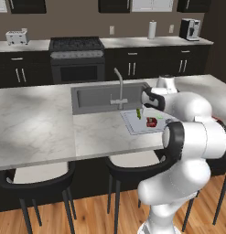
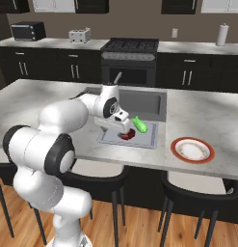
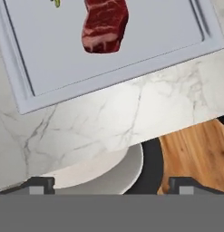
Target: Create a steak meal by picking up the steak and asparagus from the tray and placing them on the plate. Leave the corn on the tray.
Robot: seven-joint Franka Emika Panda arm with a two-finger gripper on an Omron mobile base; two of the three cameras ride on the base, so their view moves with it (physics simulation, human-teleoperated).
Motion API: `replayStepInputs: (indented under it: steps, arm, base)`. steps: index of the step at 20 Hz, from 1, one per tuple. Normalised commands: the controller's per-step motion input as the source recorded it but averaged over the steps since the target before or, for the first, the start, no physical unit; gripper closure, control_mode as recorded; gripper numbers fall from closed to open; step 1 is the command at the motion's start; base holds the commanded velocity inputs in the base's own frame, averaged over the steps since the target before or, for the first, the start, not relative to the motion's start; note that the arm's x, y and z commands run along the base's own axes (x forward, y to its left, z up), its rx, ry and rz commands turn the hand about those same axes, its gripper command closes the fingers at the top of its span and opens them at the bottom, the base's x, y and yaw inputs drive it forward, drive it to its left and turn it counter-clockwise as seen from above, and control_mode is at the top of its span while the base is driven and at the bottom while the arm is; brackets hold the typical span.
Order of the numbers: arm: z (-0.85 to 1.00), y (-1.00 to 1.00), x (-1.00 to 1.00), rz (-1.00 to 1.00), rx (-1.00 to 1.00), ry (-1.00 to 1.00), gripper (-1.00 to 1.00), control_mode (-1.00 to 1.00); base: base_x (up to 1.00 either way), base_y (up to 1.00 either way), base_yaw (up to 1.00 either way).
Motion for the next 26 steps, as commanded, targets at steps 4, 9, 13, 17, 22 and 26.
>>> replayStepInputs:
  steps: [4,9,13,17,22,26]
  arm:
    - [-0.38,-0.22,0.51,-0.08,0.06,0.08,-1.0,-1.0]
    - [-0.34,-0.14,0.44,-0.05,0.05,0.04,-1.0,-1.0]
    - [-0.32,0.0,0.39,-0.02,0.02,0.01,-1.0,-1.0]
    - [-0.34,0.0,0.34,0.0,0.0,0.01,-1.0,-1.0]
    - [-0.37,0.0,0.3,0.0,0.0,0.0,-1.0,-1.0]
    - [-0.35,0.0,0.32,0.0,0.0,0.0,-1.0,-1.0]
  base:
    - [0.0,0.0,0.0]
    - [0.0,0.0,0.0]
    - [0.0,0.0,0.0]
    - [0.0,0.0,0.0]
    - [0.0,0.0,0.0]
    - [0.0,0.0,0.0]
